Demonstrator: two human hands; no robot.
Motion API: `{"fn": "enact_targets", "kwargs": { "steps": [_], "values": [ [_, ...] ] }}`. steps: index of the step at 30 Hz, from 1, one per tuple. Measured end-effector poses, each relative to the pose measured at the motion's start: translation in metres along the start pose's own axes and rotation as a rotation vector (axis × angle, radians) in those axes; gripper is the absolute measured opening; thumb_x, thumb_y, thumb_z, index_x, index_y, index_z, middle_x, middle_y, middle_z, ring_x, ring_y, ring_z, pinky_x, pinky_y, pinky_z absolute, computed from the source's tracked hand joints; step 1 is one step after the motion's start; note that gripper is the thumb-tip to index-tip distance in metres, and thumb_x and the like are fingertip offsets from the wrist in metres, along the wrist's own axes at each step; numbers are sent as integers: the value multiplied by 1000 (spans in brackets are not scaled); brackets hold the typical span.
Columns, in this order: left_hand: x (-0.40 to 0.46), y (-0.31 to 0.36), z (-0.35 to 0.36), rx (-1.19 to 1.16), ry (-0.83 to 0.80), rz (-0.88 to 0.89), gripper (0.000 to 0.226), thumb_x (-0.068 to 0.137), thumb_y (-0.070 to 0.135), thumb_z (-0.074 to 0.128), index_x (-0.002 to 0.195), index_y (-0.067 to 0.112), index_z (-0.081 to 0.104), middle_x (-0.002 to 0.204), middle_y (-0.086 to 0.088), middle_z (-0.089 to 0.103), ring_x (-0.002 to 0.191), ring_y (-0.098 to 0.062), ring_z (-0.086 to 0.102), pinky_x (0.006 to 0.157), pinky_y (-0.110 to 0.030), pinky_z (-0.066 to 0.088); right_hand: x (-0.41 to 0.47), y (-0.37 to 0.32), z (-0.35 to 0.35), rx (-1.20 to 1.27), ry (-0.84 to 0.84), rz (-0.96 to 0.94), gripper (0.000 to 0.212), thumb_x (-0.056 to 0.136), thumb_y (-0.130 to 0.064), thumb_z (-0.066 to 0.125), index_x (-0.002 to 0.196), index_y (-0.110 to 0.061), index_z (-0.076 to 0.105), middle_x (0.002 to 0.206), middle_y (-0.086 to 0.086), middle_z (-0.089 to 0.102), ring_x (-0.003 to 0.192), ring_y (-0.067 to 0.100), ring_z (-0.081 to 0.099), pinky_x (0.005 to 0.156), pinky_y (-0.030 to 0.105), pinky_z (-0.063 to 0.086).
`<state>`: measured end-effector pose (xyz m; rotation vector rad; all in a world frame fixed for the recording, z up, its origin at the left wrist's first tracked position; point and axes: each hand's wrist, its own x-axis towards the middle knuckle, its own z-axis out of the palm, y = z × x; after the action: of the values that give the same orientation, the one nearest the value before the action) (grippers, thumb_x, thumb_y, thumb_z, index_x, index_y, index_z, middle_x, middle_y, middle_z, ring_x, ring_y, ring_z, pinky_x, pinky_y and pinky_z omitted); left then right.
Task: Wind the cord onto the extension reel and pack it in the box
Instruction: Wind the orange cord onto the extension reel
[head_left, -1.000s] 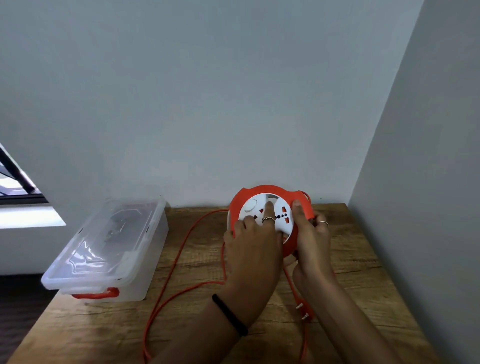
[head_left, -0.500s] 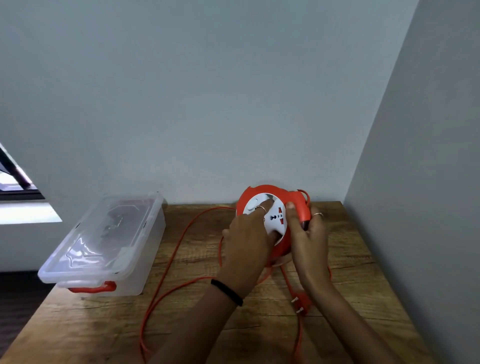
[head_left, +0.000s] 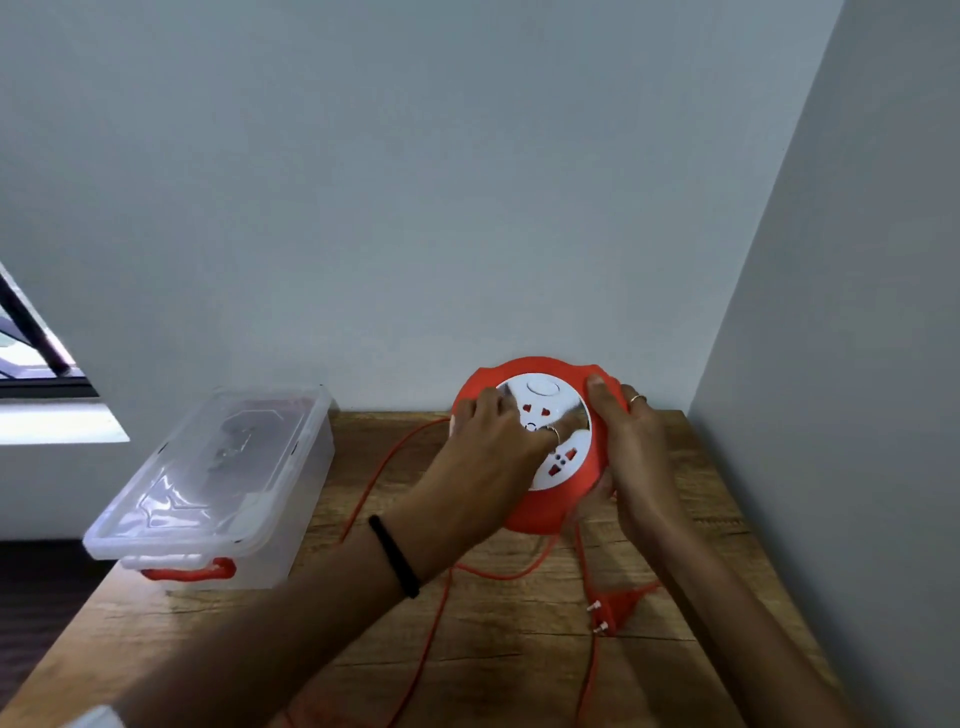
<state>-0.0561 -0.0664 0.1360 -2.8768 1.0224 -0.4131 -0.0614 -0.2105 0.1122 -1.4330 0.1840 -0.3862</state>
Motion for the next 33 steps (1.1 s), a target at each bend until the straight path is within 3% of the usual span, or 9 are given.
{"fn": "enact_targets", "kwargs": {
  "steps": [4,7,10,11,13,15,19,27,33],
  "values": [
    [1,-20,-15,216,40,377,64,76,12,76,134,29,53,111,-35,60,108,-49,57,81,-51,51,9,-1,-8,51,-139,172,33,93,-39,55,111,-13,66,102,10,74,94,31,70,87,55,53],
    [2,-25,-24,241,-9,456,64,75,14,77,133,30,54,115,-32,60,111,-46,57,86,-54,47,9,3,-6,53,-152,217,36,94,-38,54,113,-9,66,103,14,73,94,35,70,88,58,52],
    [-1,-21,-26,186,-103,314,64,90,13,59,142,41,34,143,-20,41,135,-33,36,107,-55,28,6,6,2,10,-87,174,30,93,-38,55,107,-14,67,96,8,75,85,29,72,83,52,56],
    [-2,-18,-29,131,-138,232,64,92,12,55,142,43,32,147,-13,37,137,-28,33,108,-51,28,4,7,4,-5,-62,152,26,93,-38,55,103,-17,67,92,5,76,82,26,73,80,48,58],
    [-6,-13,-36,-109,-70,22,55,91,15,53,140,37,39,137,-3,51,125,-23,48,99,-41,41,1,9,6,-30,-17,100,18,94,-37,54,90,-25,67,83,-2,75,76,20,73,76,42,59],
    [-12,-8,-35,-243,28,-163,50,92,34,53,140,30,40,126,-2,60,114,-23,57,91,-37,47,-2,9,7,-36,14,78,20,94,-36,54,81,-26,66,77,-5,74,76,20,72,75,41,59],
    [-17,10,-16,-259,-69,-366,71,86,68,41,147,35,25,138,-1,52,121,-22,52,97,-42,44,-3,13,8,-14,49,112,17,93,-36,55,89,-24,67,88,-1,74,83,23,72,76,41,58],
    [-10,38,7,-259,-127,-568,65,95,58,33,150,37,6,144,-4,47,134,-35,33,102,-56,33,-6,22,12,19,126,156,24,89,-39,60,93,-18,69,91,1,75,88,24,71,86,49,55],
    [-5,28,13,-388,-149,-585,68,87,60,47,147,43,19,140,1,50,127,-29,37,100,-53,34,-14,23,10,-30,130,75,22,89,-39,60,81,-20,68,87,0,74,86,23,70,85,50,54]
  ]
}}
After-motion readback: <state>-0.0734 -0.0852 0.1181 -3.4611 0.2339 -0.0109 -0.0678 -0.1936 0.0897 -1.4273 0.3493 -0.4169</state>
